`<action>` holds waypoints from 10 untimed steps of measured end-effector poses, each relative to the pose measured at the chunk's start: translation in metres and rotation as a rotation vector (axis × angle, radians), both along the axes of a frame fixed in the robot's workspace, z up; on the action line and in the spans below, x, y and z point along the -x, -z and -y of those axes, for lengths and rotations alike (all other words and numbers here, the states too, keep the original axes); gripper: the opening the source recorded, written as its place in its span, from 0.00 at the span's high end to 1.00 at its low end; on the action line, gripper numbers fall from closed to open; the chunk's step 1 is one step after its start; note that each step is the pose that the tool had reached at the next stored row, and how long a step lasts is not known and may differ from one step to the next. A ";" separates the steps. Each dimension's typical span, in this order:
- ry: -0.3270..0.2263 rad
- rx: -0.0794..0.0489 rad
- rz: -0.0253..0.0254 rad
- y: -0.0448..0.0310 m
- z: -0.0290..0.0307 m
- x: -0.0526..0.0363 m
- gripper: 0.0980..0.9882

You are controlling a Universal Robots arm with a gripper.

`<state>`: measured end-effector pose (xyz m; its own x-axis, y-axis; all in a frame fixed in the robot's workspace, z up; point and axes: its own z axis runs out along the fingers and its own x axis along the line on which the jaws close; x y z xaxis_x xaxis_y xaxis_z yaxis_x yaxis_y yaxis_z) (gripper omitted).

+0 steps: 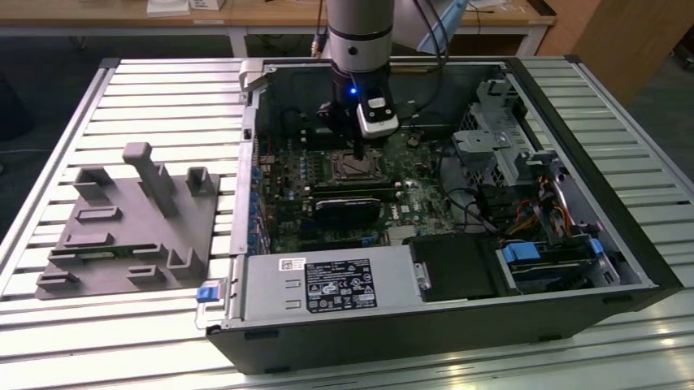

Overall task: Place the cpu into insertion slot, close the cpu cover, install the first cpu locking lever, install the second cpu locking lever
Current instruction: 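Install the second cpu locking lever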

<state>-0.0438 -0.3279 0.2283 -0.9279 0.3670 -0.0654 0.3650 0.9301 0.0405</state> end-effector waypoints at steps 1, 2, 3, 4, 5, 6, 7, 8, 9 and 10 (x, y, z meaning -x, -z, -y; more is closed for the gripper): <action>0.000 0.000 0.0000 0.0000 0.0015 0.0000 0.99; 0.000 0.000 0.0000 0.0000 0.0031 0.0000 0.99; 0.000 0.000 0.0000 0.0000 0.0046 0.0000 0.99; 0.000 0.000 0.0000 0.0000 0.0060 0.0000 0.99; 0.000 0.000 0.0000 0.0000 0.0075 0.0000 0.99; 0.000 0.000 0.0001 0.0000 0.0091 0.0000 0.99; 0.000 0.000 0.0000 0.0000 0.0106 0.0000 0.99; 0.000 0.000 0.0000 0.0000 0.0118 0.0000 0.99; 0.000 0.000 0.0000 -0.0001 0.0124 -0.0001 0.99; 0.000 0.000 -0.0001 -0.0004 0.0126 -0.0001 0.99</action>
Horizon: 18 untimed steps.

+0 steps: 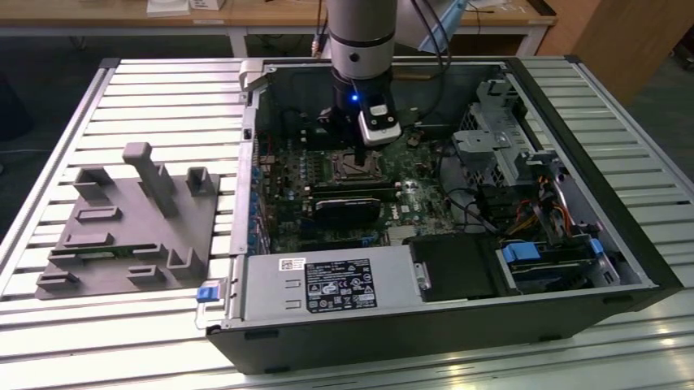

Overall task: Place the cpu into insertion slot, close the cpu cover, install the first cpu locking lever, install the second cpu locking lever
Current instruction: 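Install the second cpu locking lever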

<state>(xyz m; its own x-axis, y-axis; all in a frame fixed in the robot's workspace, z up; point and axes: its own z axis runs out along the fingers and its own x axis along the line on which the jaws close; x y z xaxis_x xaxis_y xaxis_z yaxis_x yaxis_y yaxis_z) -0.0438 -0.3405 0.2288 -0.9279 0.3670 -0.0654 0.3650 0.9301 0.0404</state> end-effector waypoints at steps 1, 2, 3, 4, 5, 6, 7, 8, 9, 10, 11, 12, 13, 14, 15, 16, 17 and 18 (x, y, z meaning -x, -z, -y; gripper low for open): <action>0.000 0.000 0.0000 -0.0006 0.0001 0.0000 0.99; 0.000 0.000 0.0001 -0.0014 0.0001 0.0000 0.99; 0.000 0.000 0.0001 -0.0024 0.0001 0.0000 0.99; 0.000 0.000 0.0001 -0.0033 0.0002 0.0000 0.99; 0.000 0.000 0.0001 -0.0043 0.0004 -0.0001 0.99; 0.000 0.000 0.0001 -0.0051 0.0008 -0.0001 0.99; 0.000 0.000 0.0001 -0.0059 0.0013 -0.0001 0.99; 0.000 0.000 0.0002 -0.0066 0.0019 -0.0001 0.99; 0.000 0.000 0.0002 -0.0071 0.0027 -0.0003 0.99; 0.000 0.000 0.0001 -0.0075 0.0036 -0.0005 0.99; 0.000 0.000 0.0000 -0.0076 0.0047 -0.0008 0.99; 0.000 0.000 0.0000 -0.0077 0.0060 -0.0011 0.99; 0.000 0.000 -0.0002 -0.0077 0.0076 -0.0014 0.99; 0.000 0.000 -0.0001 -0.0077 0.0091 -0.0017 0.99; 0.000 0.000 -0.0002 -0.0077 0.0106 -0.0019 0.99; 0.000 0.000 -0.0002 -0.0077 0.0121 -0.0021 0.99; 0.001 0.000 -0.0001 -0.0077 0.0137 -0.0022 0.99; 0.001 0.000 -0.0002 -0.0077 0.0154 -0.0023 0.99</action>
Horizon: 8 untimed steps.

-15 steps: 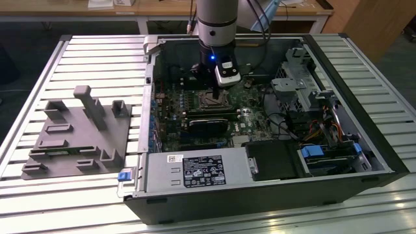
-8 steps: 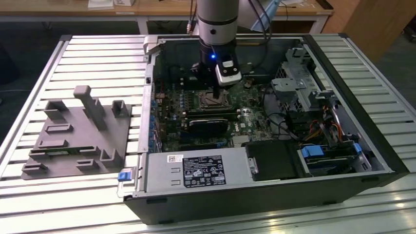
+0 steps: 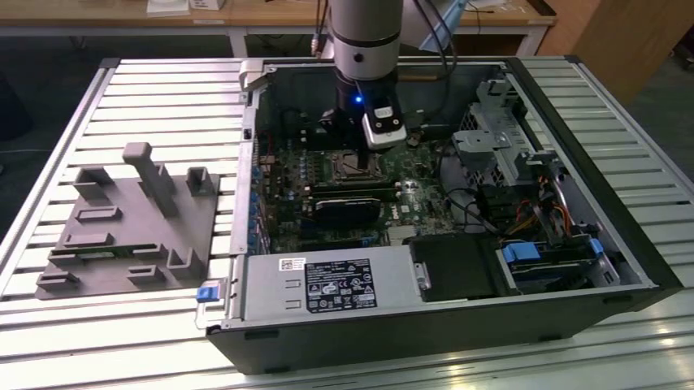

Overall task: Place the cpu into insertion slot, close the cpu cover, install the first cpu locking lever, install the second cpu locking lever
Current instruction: 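Install the second cpu locking lever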

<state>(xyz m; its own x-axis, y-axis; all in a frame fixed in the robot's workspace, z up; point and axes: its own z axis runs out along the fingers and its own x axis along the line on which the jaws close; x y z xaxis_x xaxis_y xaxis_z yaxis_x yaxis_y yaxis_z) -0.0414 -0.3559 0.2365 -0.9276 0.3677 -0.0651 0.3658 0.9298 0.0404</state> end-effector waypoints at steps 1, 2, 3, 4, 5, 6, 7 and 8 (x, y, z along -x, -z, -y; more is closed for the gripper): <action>0.000 0.000 0.0000 0.0000 0.0019 0.0000 0.99; 0.000 0.000 0.0000 0.0000 0.0038 0.0000 0.99; 0.000 -0.001 0.0001 0.0001 0.0058 0.0000 0.99; 0.000 -0.001 0.0001 0.0000 0.0075 0.0000 0.99; 0.000 -0.001 0.0001 0.0001 0.0089 0.0000 0.99; -0.004 -0.001 0.0001 0.0001 0.0096 0.0001 0.99; -0.014 -0.001 0.0001 0.0003 0.0097 0.0003 0.99; -0.027 -0.001 0.0001 0.0005 0.0097 0.0004 0.99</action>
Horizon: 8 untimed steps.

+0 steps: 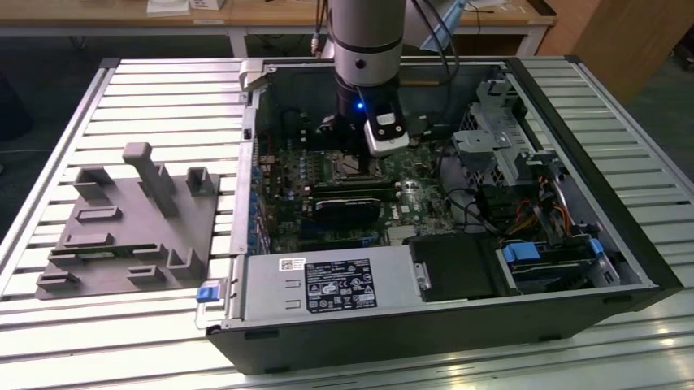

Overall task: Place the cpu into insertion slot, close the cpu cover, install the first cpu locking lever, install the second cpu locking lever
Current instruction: 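Install the second cpu locking lever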

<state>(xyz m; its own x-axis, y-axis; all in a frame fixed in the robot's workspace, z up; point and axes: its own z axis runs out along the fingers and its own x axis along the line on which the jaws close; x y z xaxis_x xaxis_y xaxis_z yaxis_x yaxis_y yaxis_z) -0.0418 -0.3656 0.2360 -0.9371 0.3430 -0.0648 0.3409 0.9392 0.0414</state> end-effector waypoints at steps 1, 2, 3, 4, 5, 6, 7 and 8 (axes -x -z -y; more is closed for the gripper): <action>-0.015 0.000 0.0001 0.0003 0.0000 0.0001 0.99; -0.029 0.000 0.0000 0.0005 0.0000 0.0002 0.99; -0.043 0.000 0.0000 0.0008 0.0001 0.0003 0.99; -0.055 0.000 0.0000 0.0011 0.0003 0.0004 0.99; -0.063 0.000 -0.0001 0.0015 0.0007 0.0007 0.99; -0.068 0.000 -0.0001 0.0019 0.0011 0.0016 0.99; -0.071 0.000 0.0000 0.0027 0.0013 0.0032 0.99; -0.074 0.000 0.0001 0.0038 0.0015 0.0056 0.99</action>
<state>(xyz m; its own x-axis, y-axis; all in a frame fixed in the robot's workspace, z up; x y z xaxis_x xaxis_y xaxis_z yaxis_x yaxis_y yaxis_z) -0.0474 -0.3671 0.2322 -0.9599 0.2727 -0.0649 0.2705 0.9618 0.0414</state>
